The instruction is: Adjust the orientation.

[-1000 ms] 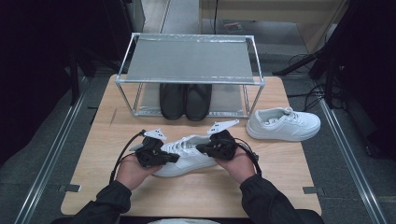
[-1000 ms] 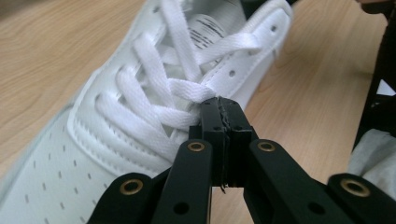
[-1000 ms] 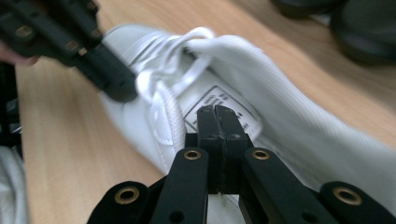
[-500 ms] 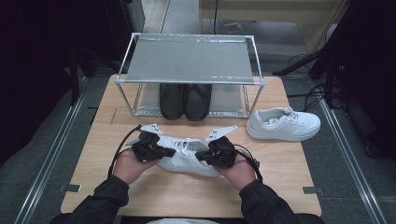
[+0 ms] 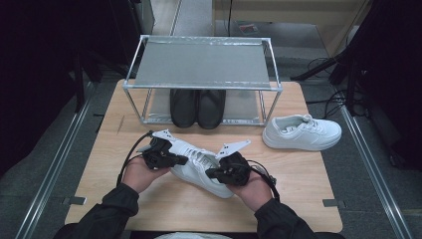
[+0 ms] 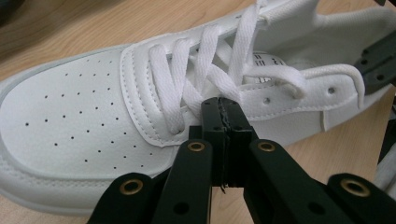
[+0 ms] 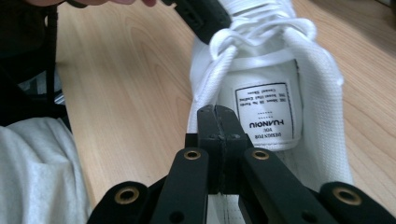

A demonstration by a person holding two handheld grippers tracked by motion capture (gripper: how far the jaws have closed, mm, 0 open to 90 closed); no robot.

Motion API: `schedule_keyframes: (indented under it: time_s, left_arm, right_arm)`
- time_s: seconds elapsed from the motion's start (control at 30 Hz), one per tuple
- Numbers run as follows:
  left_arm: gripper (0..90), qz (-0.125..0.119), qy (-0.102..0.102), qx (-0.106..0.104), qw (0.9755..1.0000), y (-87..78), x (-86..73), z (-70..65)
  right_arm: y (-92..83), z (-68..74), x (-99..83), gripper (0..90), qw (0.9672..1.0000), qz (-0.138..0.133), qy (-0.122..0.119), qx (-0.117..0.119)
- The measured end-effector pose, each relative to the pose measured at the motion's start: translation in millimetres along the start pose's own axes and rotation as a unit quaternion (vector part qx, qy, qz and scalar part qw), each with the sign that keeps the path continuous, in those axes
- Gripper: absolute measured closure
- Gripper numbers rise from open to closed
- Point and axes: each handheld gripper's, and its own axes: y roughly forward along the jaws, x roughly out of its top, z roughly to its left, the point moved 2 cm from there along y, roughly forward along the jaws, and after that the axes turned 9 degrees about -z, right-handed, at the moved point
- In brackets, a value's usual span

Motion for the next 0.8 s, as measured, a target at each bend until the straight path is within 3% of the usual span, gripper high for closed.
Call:
schedule_keyframes:
  time_s: [0.1, 0.17, 0.23, 0.3, 0.5, 0.6, 0.8]
  left_arm:
    - [89.9, -0.004, 0.003, 0.01, 0.9999, 0.6, 1.3, 1.6]
    - [89.9, -0.006, -0.003, 0.01, 0.9999, 2.3, 2.2, 2.7]
    - [89.9, -0.009, -0.005, 0.011, 0.9999, 2.5, 3.2, 4.3]
    - [89.9, -0.011, -0.008, 0.008, 0.9999, 2.3, 3.6, 5.1]
    - [88.6, -0.015, -0.011, 0.001, 0.9998, -3.9, 4.1, 5.9]
    - [88.2, -0.03, -0.019, 0.002, 0.9994, -12.3, 4.7, 2.4]
    - [88.1, -0.027, -0.015, 0.008, 0.9995, -18.1, -3.9, -6.1]
  right_arm:
    - [0.9, 3.1, 0.2, 90.0, 0.9999, -0.002, 0.004, 0.016]
    - [5.1, 11.0, 0.5, 90.0, 0.9991, 0.0, 0.0, 0.043]
    - [9.2, 21.1, 0.7, 90.0, 0.9994, 0.009, -0.032, 0.012]
    - [11.2, 24.7, 2.2, 90.0, 0.9989, 0.002, -0.047, 0.004]
    - [2.2, 9.1, 4.6, 90.0, 0.9996, -0.021, -0.013, 0.014]
    - [-10.3, -1.6, 7.9, 90.0, 0.9992, -0.04, -0.002, 0.005]
    - [-33.2, -28.5, 10.4, 90.0, 0.9979, -0.06, 0.007, -0.022]
